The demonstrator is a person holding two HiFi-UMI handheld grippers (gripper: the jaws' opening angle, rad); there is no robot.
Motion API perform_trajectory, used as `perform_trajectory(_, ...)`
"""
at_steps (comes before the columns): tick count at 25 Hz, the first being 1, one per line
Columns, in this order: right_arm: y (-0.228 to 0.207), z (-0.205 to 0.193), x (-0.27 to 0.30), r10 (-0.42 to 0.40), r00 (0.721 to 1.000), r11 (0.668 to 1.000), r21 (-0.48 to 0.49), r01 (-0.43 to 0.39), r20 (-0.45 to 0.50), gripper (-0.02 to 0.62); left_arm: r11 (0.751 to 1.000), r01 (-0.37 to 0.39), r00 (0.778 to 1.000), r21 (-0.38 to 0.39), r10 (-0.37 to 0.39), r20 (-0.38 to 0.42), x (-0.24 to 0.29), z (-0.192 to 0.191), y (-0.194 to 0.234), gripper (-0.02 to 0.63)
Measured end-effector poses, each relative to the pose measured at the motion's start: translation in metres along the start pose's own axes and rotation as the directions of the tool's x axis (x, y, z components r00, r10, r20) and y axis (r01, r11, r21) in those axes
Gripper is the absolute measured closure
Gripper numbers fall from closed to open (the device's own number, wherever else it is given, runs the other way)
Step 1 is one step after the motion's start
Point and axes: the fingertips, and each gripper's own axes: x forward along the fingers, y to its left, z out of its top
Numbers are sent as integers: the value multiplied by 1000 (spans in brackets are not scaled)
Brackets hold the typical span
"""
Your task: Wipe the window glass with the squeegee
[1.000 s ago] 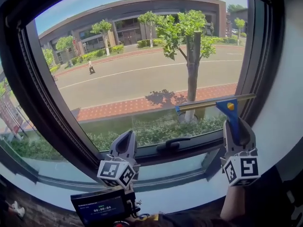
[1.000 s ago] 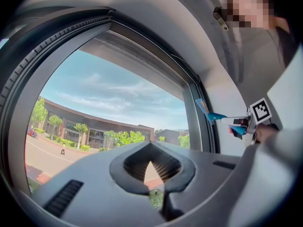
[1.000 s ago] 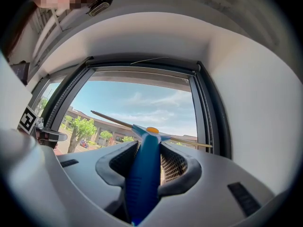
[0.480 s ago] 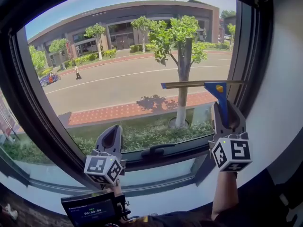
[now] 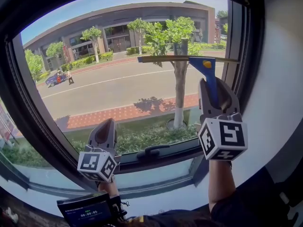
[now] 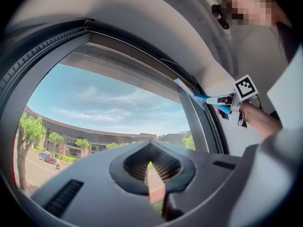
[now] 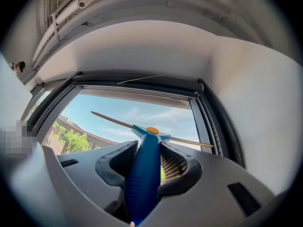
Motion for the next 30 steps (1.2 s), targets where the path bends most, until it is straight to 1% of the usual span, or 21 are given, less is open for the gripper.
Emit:
perform_trajectory(5, -6, 45, 37, -3, 997, 1000, -14, 4, 77, 453, 1000, -13, 1000, -4, 13, -6, -3, -6, 5, 604)
perform_trajectory(9, -14, 80, 72, 0, 992, 999, -46, 6, 126, 453, 1000, -4, 1000, 8, 4, -7, 5, 4, 3, 604)
perform_trajectory(12, -15, 96, 93, 3, 987, 998, -68, 8, 158, 453, 1000, 8, 1000, 16, -8, 7, 7, 11, 5, 604)
perform_trajectory(16, -21, 116, 118, -1, 980, 998, -61, 14, 200, 453, 1000, -3, 1000, 25, 2, 19, 7, 21, 7, 604)
perform_trajectory(18, -28, 124, 131, -11, 977, 998, -65, 26, 215, 453, 1000, -8, 1000, 23, 8, 16, 7, 22, 6, 604)
perform_trajectory(22, -37, 134, 149, -17, 974, 995, -88, 38, 227, 453, 1000, -8, 1000, 19, 8, -4, 5, 11, 7, 604)
perform_trajectory(25, -42, 136, 158, -14, 973, 995, -94, 37, 232, 453, 1000, -11, 1000, 19, 12, -19, 3, 4, 8, 604)
perform_trajectory(30, -42, 134, 167, -12, 975, 993, -110, 37, 224, 453, 999, -18, 1000, 35, 18, -19, 2, 7, 10, 604)
